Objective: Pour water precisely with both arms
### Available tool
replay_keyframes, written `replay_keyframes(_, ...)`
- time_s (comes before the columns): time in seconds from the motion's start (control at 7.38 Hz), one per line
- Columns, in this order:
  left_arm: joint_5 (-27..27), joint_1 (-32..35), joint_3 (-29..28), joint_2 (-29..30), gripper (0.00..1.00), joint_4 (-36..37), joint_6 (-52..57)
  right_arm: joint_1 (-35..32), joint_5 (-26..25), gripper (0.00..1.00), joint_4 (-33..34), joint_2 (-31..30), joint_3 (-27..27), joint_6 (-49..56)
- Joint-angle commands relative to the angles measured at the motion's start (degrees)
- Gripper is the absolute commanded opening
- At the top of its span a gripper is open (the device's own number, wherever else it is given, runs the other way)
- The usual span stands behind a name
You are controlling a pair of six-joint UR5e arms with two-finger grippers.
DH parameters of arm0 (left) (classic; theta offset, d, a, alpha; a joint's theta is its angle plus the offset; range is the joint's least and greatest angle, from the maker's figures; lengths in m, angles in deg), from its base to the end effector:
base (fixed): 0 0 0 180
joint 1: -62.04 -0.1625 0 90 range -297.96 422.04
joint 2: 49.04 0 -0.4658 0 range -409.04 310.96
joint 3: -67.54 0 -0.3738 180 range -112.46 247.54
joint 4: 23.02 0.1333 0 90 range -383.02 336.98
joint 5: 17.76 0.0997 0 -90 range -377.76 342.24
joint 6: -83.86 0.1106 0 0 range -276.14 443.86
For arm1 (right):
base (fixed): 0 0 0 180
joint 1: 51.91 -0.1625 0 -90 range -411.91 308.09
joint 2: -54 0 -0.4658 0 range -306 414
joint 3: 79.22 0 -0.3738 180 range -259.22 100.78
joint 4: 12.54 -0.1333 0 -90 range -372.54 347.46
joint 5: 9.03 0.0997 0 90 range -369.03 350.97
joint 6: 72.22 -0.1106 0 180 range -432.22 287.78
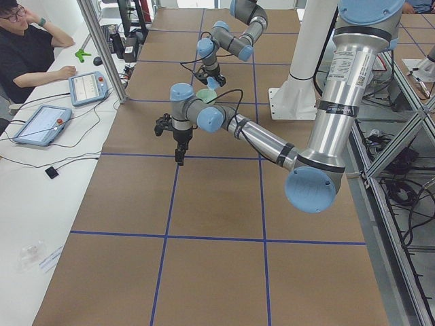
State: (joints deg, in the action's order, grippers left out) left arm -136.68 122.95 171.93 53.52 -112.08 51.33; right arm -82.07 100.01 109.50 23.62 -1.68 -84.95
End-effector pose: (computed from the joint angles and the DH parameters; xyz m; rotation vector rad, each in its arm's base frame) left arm 0.2057 -0.5339 0.4910 0.1274 0.6532 0.0567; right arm -0.6252 -0.4757 0.1989 0.0157 -0.4343 -0.8535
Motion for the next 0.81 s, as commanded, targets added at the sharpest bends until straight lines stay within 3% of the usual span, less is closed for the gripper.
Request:
replay_keyframes(0.0,0.00,0.00,-0.06,0.09,1.00,0.02,-0.17,-0.33,0.12,0.00,-5.72,-0.99,2.51,-0.89)
replay_keyframes(0.14,0.00,-0.09,-0.06,0.18,1.00,0.02,-0.26,-0.51,0.04,0.00,-9.51,-3.61,5.40,-0.98)
replay_keyframes(0.41,0.00,-0.09,-0.41,0.44,1.00,0.02,-0.52,-1.65,-0.40,0.00,-23.10,-12.11,13.11,-4.56)
replay_keyframes(0.68,0.00,-0.09,-0.24,0.62,1.00,0.02,-0.79,-3.32,-5.64,0.00,-40.94,-19.68,19.90,-14.10)
